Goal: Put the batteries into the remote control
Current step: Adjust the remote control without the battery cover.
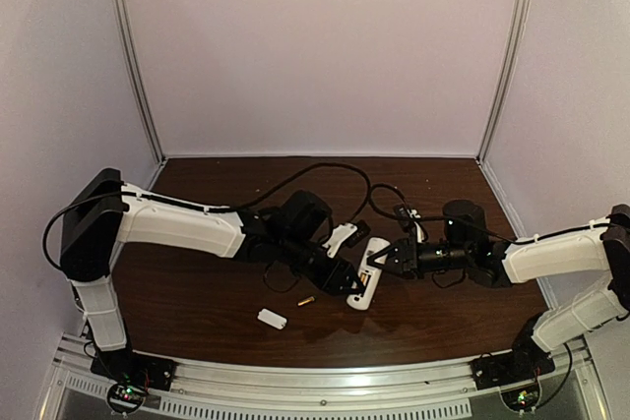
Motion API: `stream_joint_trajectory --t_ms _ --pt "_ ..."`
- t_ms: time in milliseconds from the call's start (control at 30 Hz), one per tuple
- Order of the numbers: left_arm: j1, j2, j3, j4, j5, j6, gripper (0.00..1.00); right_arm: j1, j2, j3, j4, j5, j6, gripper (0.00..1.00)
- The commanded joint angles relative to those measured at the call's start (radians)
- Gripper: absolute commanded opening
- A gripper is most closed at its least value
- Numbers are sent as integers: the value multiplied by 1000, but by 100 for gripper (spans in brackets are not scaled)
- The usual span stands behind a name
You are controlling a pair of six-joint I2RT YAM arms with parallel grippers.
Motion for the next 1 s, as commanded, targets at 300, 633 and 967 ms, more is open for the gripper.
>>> stream_joint_trajectory --t_ms 300,633,967 --pt "-62 106 62 -119 -115 97 36 8 22 38 293 -80 125 0" --pt "-106 122 112 -171 -141 172 38 8 21 34 284 -77 115 0" --pt "-60 75 46 -110 -113 88 41 8 -15 20 210 -64 76 0"
